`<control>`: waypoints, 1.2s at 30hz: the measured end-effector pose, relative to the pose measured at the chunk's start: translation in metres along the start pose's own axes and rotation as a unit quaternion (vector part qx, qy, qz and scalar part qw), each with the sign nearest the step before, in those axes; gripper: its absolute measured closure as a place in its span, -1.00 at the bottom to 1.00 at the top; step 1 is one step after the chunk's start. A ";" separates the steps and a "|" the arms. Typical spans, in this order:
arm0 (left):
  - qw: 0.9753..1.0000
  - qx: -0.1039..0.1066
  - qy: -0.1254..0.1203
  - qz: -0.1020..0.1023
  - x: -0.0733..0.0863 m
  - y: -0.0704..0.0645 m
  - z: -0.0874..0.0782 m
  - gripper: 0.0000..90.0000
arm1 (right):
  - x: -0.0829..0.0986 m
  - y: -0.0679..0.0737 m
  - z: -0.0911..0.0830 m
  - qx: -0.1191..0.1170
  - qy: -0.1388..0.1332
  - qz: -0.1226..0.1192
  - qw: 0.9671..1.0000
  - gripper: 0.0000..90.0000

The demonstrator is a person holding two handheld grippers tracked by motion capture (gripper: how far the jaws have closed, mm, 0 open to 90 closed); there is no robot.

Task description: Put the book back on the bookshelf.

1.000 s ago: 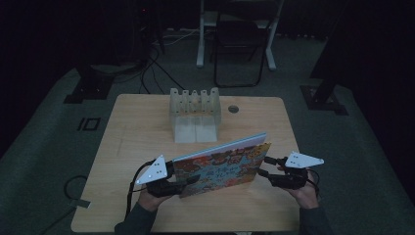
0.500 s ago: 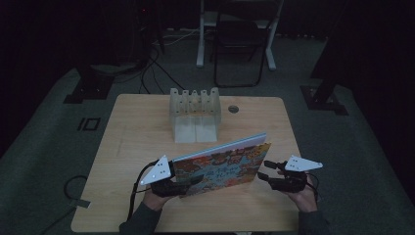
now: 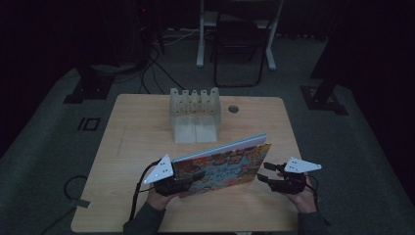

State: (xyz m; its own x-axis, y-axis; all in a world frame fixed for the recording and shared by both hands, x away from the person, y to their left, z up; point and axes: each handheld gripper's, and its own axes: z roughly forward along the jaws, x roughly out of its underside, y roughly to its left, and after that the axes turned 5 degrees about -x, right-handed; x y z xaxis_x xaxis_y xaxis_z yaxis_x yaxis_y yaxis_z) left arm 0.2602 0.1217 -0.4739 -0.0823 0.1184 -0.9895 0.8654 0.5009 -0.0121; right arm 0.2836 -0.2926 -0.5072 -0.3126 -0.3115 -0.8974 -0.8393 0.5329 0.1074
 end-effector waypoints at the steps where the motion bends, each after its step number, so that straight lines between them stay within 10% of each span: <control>1: 1.000 0.001 -0.001 0.000 0.000 0.000 0.000 0.36 | 0.000 0.000 0.000 0.000 0.000 0.000 1.000 -0.03; 22: 0.999 0.009 -0.002 0.031 0.000 -0.006 0.004 0.75 | 0.010 -0.002 0.001 0.001 0.004 0.009 1.000 -0.02; 36: 1.000 0.015 -0.013 0.008 0.007 -0.003 0.009 0.58 | 0.017 -0.003 0.000 0.005 0.006 0.015 1.000 -0.03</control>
State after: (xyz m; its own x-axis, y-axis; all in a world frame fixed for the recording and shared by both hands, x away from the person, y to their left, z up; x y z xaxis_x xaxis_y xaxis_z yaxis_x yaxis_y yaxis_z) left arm 0.2609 0.1133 -0.4818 -0.0566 0.1030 -0.9931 0.8807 0.4737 -0.0010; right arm 0.2809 -0.2998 -0.5228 -0.3436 -0.3047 -0.8883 -0.8248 0.5502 0.1303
